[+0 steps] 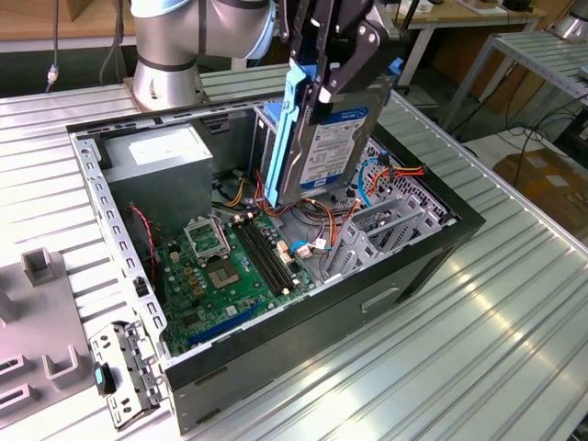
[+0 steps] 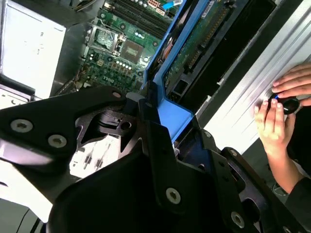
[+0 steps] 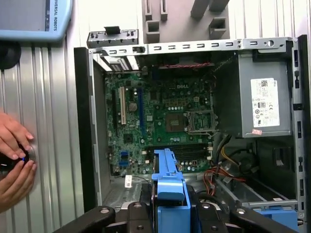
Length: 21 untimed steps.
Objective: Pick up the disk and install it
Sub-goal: 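Insert the disk into the insertion slot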
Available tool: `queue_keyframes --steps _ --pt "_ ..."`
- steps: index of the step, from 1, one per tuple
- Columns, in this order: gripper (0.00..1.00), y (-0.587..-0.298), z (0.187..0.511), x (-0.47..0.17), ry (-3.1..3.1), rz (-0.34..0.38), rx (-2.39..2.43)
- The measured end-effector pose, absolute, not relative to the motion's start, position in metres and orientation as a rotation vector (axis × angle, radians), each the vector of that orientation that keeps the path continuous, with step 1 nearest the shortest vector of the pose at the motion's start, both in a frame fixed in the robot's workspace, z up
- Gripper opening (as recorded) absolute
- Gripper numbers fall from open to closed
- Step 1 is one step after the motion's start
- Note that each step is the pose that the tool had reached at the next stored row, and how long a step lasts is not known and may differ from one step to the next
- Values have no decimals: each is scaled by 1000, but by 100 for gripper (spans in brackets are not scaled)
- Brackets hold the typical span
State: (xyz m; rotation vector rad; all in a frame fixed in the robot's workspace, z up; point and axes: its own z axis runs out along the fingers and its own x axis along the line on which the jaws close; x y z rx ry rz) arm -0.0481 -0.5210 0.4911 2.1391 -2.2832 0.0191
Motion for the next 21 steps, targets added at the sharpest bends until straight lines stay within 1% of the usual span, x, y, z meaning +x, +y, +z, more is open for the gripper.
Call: queue_keyframes --steps 1,3,21 --pt "37 -527 490 -44 -2282 19 2140" --pt "37 -531 489 -40 -2282 19 2140" --pt "37 -549 483 11 -2254 20 2170"
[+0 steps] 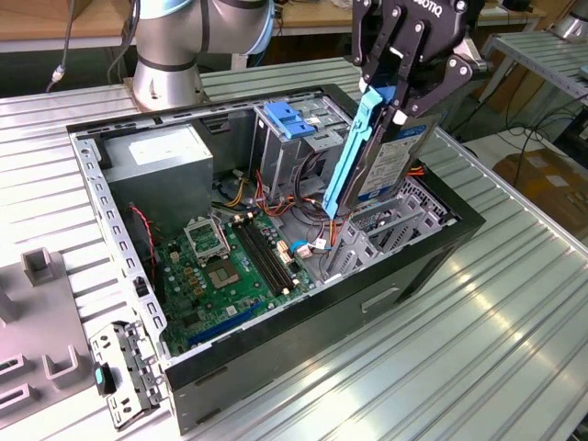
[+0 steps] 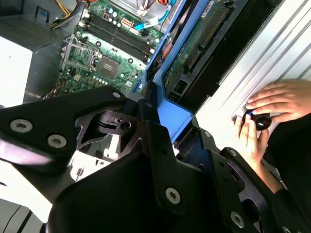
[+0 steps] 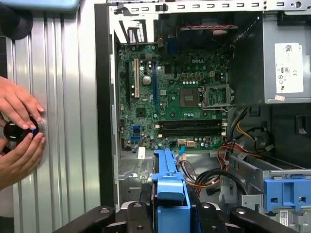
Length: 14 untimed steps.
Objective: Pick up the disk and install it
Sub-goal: 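Insert the disk into the insertion slot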
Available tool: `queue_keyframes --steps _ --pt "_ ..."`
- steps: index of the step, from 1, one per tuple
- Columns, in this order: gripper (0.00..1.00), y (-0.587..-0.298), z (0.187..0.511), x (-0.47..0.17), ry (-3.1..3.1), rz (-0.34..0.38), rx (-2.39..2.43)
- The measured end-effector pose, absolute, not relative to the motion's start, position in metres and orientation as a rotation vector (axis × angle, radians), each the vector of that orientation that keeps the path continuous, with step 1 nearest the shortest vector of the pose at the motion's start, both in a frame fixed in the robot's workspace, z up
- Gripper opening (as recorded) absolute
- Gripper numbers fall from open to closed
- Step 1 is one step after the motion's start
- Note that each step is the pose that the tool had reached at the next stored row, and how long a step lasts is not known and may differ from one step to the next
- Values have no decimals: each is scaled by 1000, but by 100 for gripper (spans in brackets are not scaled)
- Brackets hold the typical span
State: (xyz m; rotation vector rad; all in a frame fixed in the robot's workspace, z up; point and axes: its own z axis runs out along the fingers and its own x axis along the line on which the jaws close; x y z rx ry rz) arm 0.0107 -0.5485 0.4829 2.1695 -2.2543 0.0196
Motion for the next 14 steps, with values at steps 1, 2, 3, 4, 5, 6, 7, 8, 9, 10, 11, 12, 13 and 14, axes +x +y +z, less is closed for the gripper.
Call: queue_keyframes --steps 1,2,3,4,5,6,7,8,9,10,11,12,13,14 --pt "37 -549 482 15 -2254 20 2169" --pt "37 -550 480 23 -2254 20 2170" --pt "37 -550 479 26 -2254 20 2169" --pt "37 -550 479 29 -2254 20 2169" --pt "37 -550 478 32 -2254 20 2169" --pt "37 -551 477 34 -2254 20 2169" --pt "37 -551 476 38 -2254 21 2169" --pt "37 -551 474 42 -2255 21 2168" --pt "37 -551 472 45 -2258 21 2164" --pt "37 -551 471 46 -2260 21 2162" --pt "37 -551 470 47 -2263 21 2160" --pt "37 -551 468 50 -2264 21 2158" --pt "37 -551 467 52 -2264 21 2158" --pt "37 -551 466 53 -2264 21 2158"
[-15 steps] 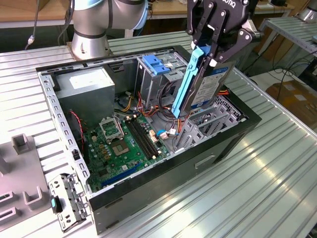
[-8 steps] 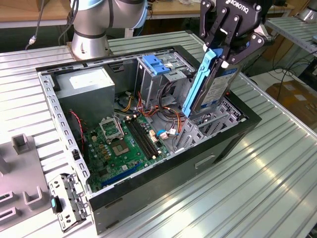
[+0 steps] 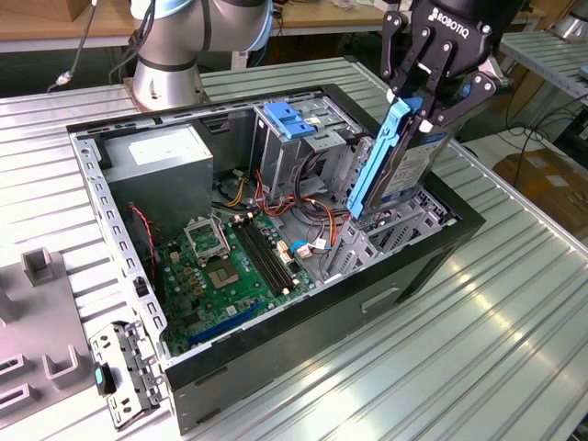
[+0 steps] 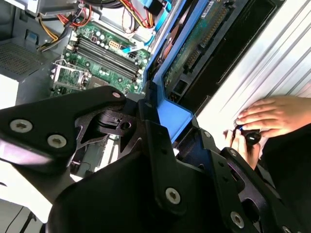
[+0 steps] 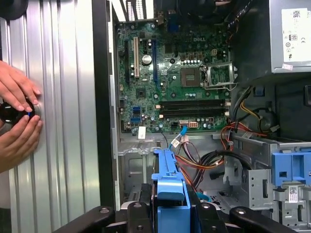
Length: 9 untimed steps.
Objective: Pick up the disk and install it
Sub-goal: 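Insert the disk into the insertion slot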
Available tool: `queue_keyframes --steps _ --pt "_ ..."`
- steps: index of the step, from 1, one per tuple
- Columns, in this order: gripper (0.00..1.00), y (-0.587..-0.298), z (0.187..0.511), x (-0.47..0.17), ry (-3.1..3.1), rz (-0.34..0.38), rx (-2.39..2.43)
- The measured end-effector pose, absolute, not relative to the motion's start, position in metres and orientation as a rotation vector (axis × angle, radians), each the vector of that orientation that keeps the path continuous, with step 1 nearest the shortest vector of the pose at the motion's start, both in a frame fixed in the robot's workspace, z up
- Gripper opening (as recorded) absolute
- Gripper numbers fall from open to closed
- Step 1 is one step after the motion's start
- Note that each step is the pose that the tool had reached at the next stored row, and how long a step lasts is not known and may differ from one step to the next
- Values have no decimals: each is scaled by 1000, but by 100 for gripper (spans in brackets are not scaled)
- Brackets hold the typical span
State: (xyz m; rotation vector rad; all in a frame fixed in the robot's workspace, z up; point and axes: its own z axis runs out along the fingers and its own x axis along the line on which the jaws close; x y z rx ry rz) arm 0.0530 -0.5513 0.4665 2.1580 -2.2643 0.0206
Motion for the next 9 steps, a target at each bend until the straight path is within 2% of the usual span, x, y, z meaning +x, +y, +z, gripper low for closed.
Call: queue_keyframes --steps 9 --pt "37 -553 459 59 -2272 21 2150"
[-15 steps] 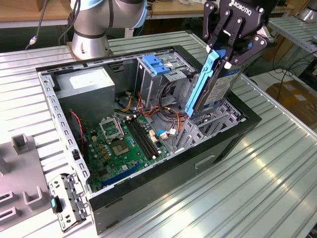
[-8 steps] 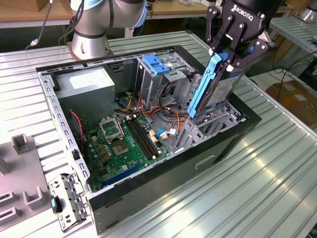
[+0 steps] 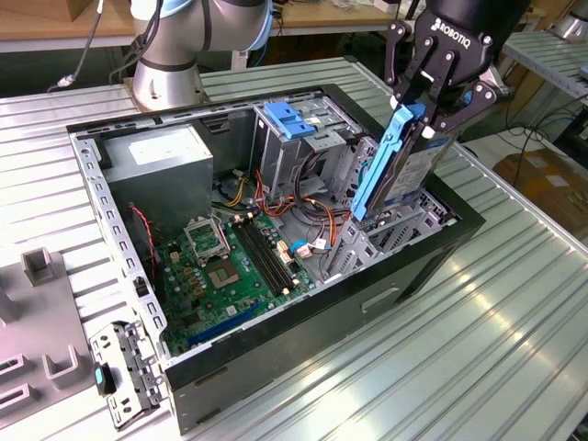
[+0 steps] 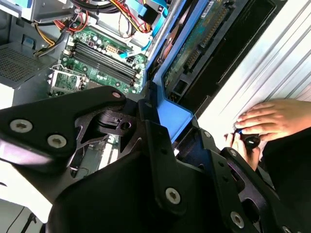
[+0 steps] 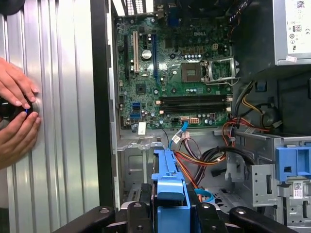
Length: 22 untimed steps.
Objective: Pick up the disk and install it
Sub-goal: 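Insert the disk into the insertion slot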
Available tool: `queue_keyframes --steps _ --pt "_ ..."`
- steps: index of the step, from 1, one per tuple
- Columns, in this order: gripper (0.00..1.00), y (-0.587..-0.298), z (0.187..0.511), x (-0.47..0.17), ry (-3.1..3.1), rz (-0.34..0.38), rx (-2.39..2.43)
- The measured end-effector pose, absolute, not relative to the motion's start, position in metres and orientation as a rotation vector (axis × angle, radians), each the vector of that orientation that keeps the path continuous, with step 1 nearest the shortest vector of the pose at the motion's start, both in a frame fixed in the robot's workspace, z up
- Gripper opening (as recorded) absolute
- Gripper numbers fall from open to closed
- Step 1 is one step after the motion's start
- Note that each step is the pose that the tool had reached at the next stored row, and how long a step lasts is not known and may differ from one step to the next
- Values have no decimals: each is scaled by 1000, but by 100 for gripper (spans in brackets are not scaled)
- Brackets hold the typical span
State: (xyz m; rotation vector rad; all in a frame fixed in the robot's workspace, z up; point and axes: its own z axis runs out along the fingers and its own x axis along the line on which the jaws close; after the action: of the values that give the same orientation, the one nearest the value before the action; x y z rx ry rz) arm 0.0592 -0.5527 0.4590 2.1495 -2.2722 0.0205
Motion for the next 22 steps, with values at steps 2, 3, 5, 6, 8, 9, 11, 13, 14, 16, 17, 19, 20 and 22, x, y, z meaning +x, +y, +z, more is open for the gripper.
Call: queue_keyframes --steps 2,3,5,6,8,9,11,13,14,16,17,19,20,22 --pt "37 -554 458 59 -2280 21 2141" --pt "37 -554 458 59 -2281 21 2140" --pt "37 -555 456 59 -2282 20 2140" --pt "37 -555 456 59 -2282 20 2139" --pt "37 -555 455 59 -2282 20 2139" --pt "37 -555 454 59 -2282 20 2139" --pt "37 -556 452 59 -2282 20 2139" --pt "37 -557 452 59 -2282 20 2139" --pt "37 -557 451 59 -2282 20 2139" --pt "37 -559 449 59 -2282 21 2139" --pt "37 -559 449 59 -2282 21 2139" --pt "37 -559 449 59 -2282 20 2139" --pt "37 -559 449 59 -2282 21 2139" --pt "37 -559 449 59 -2282 20 2139"
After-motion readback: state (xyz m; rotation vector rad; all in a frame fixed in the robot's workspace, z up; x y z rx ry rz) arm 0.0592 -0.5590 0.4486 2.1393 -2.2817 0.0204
